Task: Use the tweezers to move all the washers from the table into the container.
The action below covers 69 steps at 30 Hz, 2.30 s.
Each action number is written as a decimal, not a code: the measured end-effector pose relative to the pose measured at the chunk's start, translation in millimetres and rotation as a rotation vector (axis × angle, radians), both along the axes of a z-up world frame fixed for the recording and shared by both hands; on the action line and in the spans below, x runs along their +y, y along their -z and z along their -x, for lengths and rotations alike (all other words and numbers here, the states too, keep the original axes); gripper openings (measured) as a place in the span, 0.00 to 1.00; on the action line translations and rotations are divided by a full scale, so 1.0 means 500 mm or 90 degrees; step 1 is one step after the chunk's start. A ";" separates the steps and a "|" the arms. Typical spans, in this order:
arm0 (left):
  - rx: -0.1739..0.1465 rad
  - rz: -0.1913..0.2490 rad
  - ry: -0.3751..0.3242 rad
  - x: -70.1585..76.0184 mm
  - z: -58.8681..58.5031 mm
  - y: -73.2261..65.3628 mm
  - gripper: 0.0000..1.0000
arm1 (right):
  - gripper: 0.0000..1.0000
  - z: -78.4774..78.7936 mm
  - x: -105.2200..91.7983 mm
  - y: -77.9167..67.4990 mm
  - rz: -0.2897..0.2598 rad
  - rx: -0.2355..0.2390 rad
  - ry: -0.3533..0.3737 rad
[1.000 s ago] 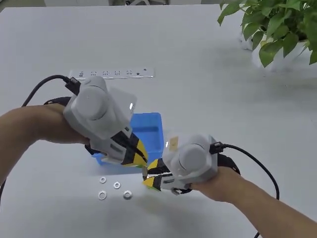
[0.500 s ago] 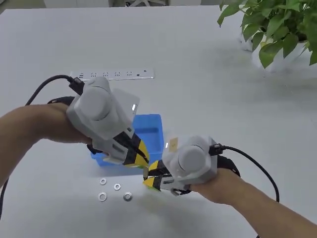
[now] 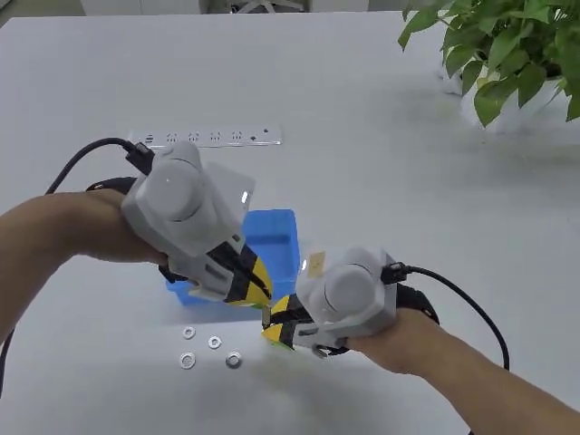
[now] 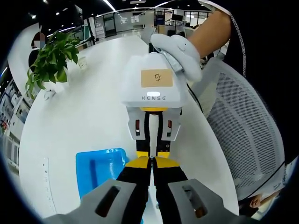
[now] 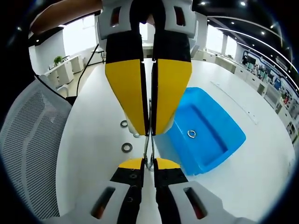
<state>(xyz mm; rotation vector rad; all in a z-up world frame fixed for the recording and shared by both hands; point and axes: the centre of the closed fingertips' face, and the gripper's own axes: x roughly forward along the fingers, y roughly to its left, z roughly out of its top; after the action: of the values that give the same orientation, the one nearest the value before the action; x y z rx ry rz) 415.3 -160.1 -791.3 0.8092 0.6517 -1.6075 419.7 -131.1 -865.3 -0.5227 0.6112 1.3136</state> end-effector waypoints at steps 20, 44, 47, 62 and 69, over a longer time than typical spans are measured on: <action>-0.012 0.005 -0.012 0.011 0.004 -0.028 0.06 | 0.10 0.002 0.008 -0.027 0.007 -0.016 -0.013; -0.041 0.016 -0.033 0.032 -0.018 -0.098 0.05 | 0.10 -0.027 0.025 -0.099 0.009 -0.049 -0.027; -0.047 0.018 -0.035 0.034 -0.025 -0.106 0.05 | 0.10 -0.036 0.027 -0.107 0.013 -0.058 -0.032; -0.074 0.019 -0.049 0.048 -0.072 -0.127 0.05 | 0.10 -0.089 0.041 -0.129 0.012 -0.078 -0.042; -0.075 0.015 -0.052 0.051 -0.090 -0.115 0.06 | 0.10 -0.107 0.044 -0.116 0.019 -0.077 -0.052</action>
<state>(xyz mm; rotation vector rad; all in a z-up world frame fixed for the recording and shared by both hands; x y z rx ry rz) 460.2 -134.5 -733.6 0.8426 0.5740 -1.4798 473.0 -109.0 -807.4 -0.6527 0.5136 1.3408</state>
